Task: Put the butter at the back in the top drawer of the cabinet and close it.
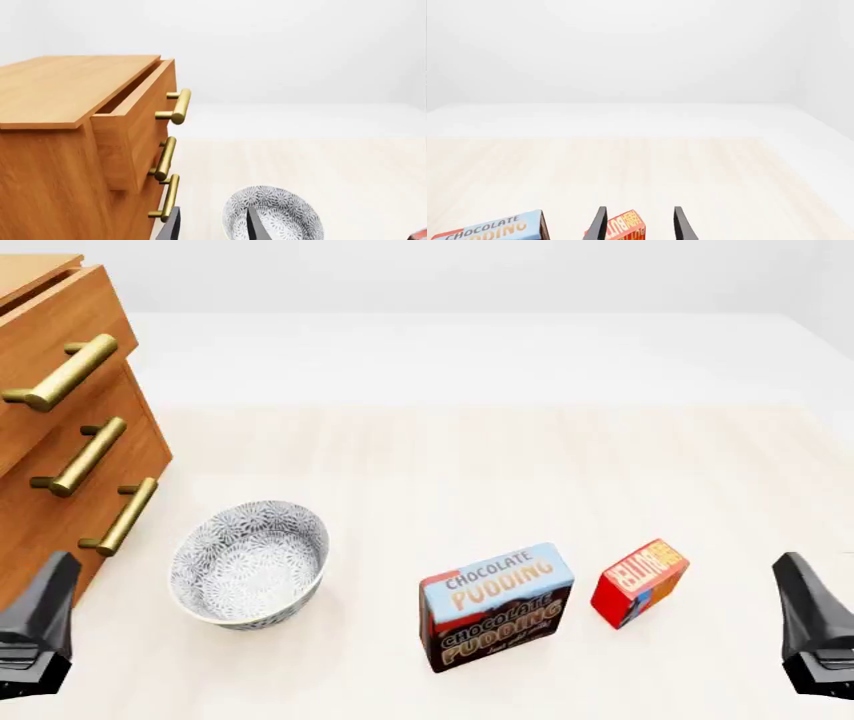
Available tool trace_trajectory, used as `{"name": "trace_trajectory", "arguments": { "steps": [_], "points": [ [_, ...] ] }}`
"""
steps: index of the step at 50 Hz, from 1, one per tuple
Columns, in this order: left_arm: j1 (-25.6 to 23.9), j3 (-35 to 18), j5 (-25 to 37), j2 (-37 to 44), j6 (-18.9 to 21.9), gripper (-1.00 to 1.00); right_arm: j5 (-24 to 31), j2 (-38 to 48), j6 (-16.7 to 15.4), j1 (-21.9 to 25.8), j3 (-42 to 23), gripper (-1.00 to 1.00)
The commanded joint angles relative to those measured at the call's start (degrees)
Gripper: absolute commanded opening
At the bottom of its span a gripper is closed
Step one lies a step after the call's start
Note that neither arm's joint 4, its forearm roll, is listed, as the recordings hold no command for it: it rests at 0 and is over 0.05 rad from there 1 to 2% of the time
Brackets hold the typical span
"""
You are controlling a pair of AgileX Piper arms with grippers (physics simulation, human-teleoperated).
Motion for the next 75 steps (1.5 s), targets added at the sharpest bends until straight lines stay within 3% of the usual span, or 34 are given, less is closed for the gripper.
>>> {"name": "trace_trajectory", "arguments": {
  "steps": [1, 8, 17, 28, 38, 40, 42, 51, 63, 75],
  "points": [
    [-0.5, -0.2, -0.7, 0.0, 1.0, 1.00, 0.0, 0.0, 0.0, 0.0, 0.0, 1.00],
    [-1.0, -0.1, -1.5, 0.0, 1.7, 1.00, 0.0, 0.0, 0.0, 0.0, 0.0, 1.00],
    [-2.6, 0.1, -4.6, 3.6, 7.1, 1.00, 0.0, 0.0, 0.0, 0.0, 0.0, 1.00],
    [-6.1, -2.8, 1.3, 0.2, 11.6, 1.00, 0.0, 0.0, 0.0, 0.0, 0.0, 1.00],
    [-9.5, -9.2, 8.5, 0.2, 19.3, 1.00, 0.0, 0.0, 0.0, 0.0, 0.0, 1.00],
    [-10.0, -9.7, 9.7, 1.4, 22.9, 1.00, 0.0, 0.0, 0.0, 0.0, 0.0, 1.00],
    [-10.6, -10.2, 10.4, 0.6, 23.4, 1.00, 0.0, 0.0, 0.0, 0.0, 0.0, 1.00],
    [-12.5, -11.9, 10.2, 8.4, 33.3, 1.00, 0.0, 0.0, 0.0, 0.0, 0.0, 1.00],
    [-10.9, -16.3, 9.4, 16.5, 40.2, 1.00, 0.0, 0.0, 0.0, 0.0, 0.0, 1.00],
    [-7.2, -15.7, 11.2, 16.2, 48.0, 1.00, 0.0, 0.0, 0.0, 0.0, 0.0, 1.00]
  ]
}}
